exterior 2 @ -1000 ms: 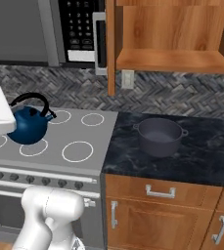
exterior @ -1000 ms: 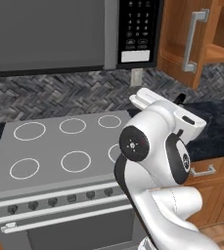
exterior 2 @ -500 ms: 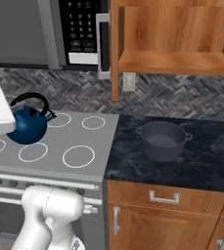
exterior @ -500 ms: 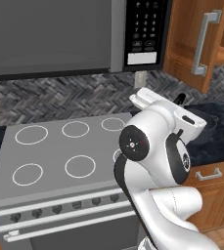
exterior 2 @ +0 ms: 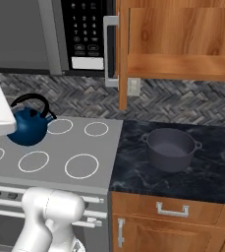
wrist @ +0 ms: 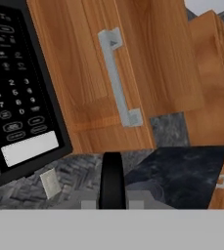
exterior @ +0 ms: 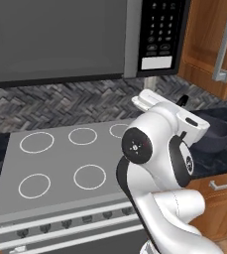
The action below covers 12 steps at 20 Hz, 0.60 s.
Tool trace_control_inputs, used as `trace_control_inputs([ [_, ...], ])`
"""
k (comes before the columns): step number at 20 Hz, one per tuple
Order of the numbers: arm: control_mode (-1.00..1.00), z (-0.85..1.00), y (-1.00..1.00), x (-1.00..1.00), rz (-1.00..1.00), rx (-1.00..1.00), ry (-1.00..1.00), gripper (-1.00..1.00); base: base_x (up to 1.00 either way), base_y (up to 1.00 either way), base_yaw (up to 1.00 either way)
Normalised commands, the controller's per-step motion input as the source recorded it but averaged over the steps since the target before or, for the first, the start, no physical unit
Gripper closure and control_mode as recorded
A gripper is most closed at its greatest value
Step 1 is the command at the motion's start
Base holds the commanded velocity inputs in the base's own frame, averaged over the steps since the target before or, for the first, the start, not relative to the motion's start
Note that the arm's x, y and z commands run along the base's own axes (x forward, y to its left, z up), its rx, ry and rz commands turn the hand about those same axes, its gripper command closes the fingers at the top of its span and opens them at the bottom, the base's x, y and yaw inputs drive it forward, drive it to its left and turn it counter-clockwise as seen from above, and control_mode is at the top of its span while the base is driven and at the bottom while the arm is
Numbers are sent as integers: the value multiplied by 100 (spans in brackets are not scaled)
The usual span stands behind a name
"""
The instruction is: Pick the kettle from the cabinet and place it on a stove burner. Then pick the pot from the counter and place it on another stove burner. Finally, turn both burners on.
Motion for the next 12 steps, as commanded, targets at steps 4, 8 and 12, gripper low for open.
trace_control_inputs([
  [4,100,0,0,0,0,0,0,100,38,35,0],
  [8,-100,0,8,11,0,0,0,100,14,15,0],
  [12,-100,0,7,41,0,0,0,100,0,0,0],
])
